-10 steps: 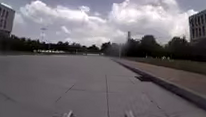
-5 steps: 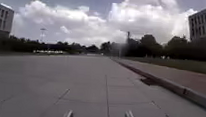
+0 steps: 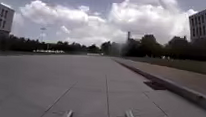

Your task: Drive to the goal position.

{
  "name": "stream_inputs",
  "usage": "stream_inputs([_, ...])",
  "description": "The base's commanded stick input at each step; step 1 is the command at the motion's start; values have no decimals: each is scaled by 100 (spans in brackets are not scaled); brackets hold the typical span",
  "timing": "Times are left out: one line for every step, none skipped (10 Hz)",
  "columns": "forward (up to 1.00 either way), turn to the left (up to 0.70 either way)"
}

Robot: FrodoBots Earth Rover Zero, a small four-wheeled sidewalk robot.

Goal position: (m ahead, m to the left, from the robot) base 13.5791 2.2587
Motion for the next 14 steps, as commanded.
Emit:
stream_inputs([70,0])
stream_inputs([70,0])
stream_inputs([70,0])
stream_inputs([70,0])
stream_inputs([70,0])
stream_inputs([70,0])
stream_inputs([70,0])
stream_inputs([70,0])
stream_inputs([70,0])
stream_inputs([70,0])
stream_inputs([70,0])
stream_inputs([70,0])
stream_inputs([70,0])
stream_inputs([70,0])
